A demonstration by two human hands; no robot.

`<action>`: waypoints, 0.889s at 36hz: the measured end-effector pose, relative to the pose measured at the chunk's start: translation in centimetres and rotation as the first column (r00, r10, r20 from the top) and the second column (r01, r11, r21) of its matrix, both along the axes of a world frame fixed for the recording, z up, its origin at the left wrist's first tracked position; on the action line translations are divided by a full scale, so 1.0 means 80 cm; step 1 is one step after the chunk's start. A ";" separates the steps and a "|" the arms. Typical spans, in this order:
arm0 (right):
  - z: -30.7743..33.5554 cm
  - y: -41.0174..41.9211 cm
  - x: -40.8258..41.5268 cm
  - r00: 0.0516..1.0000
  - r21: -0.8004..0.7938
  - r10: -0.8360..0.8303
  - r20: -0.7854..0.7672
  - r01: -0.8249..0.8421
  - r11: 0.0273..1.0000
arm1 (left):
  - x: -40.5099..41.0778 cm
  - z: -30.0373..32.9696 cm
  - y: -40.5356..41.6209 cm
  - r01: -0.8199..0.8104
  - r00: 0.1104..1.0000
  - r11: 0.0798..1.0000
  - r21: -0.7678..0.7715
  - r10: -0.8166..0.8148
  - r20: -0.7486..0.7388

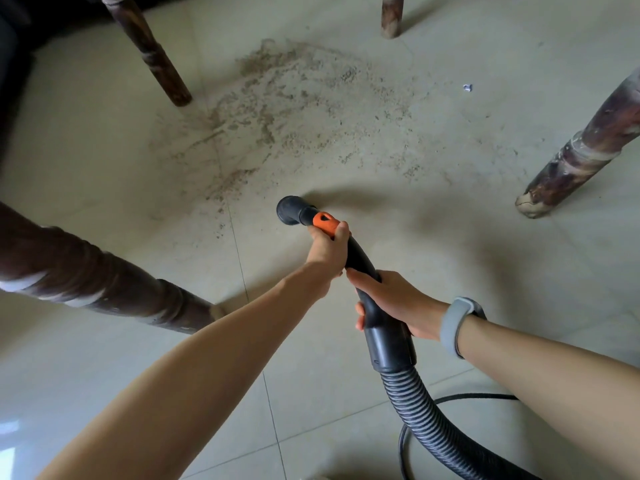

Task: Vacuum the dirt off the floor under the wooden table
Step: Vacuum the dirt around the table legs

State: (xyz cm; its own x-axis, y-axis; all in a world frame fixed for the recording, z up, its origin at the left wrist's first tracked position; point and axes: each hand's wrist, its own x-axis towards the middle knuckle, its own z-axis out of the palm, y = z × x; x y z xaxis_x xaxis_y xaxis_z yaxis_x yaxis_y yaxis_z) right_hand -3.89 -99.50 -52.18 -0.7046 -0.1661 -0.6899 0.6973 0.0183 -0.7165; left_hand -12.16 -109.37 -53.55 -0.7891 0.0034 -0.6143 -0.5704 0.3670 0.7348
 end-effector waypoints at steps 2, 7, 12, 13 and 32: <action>0.003 -0.007 -0.003 1.000 0.002 0.027 -0.014 -0.027 1.000 | 0.000 0.000 -0.010 -0.024 1.000 1.000 -0.014 0.024 -0.001; 0.002 -0.023 -0.005 0.996 0.011 0.089 -0.024 -0.089 0.996 | 0.002 0.000 -0.030 -0.083 0.996 0.996 -0.021 0.083 0.013; 0.006 -0.026 0.010 0.993 -0.008 0.120 -0.012 -0.120 0.993 | 0.021 -0.003 -0.038 -0.118 0.993 0.992 0.040 0.117 0.035; 0.007 -0.027 0.011 0.991 -0.010 0.130 -0.011 -0.130 0.991 | 0.024 -0.004 -0.040 -0.129 0.991 0.990 0.051 0.127 0.034; 0.015 -0.110 -0.047 0.951 -0.002 0.279 -0.135 -0.282 0.960 | -0.018 0.000 -0.126 -0.452 0.884 0.887 0.093 0.460 -0.083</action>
State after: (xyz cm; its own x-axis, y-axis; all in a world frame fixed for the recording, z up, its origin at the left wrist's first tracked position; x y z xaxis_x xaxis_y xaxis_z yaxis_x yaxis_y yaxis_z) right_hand -7.68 -108.28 -50.94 -0.7120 -0.3830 -0.5886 0.5657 0.1836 -0.8039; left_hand -13.63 -119.44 -53.58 -0.7709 -0.3325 -0.5433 -0.5847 0.0310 0.8107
